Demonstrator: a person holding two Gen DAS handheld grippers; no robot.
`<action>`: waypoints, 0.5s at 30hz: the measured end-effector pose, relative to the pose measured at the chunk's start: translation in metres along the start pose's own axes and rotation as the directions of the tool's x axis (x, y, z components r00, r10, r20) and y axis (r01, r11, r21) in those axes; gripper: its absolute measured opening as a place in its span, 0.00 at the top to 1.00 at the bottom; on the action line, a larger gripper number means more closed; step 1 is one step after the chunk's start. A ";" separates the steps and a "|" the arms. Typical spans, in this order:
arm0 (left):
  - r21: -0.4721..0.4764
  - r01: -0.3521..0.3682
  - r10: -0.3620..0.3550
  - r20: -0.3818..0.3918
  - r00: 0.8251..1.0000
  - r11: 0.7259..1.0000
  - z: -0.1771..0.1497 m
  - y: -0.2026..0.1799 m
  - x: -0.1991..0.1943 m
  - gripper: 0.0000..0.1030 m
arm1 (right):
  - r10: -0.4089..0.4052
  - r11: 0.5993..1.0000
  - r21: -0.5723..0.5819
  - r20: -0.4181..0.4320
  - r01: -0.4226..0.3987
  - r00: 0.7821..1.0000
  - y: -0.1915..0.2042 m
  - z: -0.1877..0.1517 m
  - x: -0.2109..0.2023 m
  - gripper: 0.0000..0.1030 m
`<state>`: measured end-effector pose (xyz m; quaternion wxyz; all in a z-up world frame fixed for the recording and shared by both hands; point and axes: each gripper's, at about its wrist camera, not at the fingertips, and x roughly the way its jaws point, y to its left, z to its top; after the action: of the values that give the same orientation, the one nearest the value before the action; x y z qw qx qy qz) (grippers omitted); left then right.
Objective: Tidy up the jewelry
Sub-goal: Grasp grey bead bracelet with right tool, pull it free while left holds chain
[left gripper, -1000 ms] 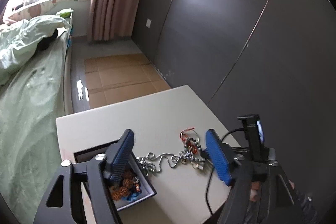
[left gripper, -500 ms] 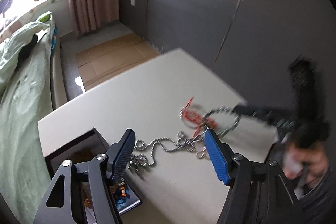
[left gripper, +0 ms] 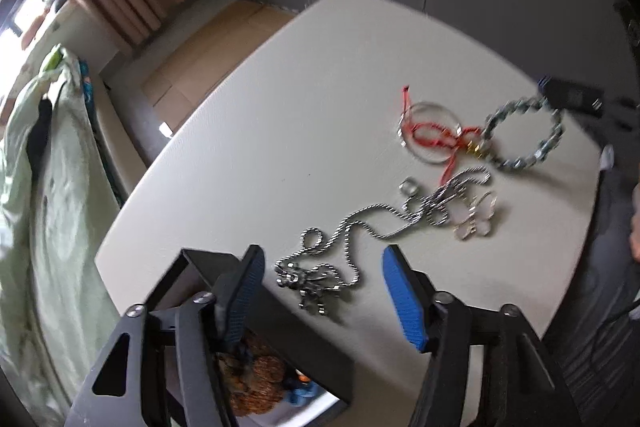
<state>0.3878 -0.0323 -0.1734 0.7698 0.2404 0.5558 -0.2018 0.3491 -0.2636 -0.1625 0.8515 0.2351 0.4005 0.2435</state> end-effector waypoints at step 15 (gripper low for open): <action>0.158 0.029 0.024 -0.323 0.946 0.987 0.023 -0.003 0.047 0.43 | 0.077 0.996 0.035 0.011 -0.078 0.997 -0.009 -0.003 -0.006 0.91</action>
<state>0.4170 -0.0505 -0.2122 0.6460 0.3307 0.6568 -0.2048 0.3449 -0.2737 -0.1662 0.8390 0.2665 0.3913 0.2682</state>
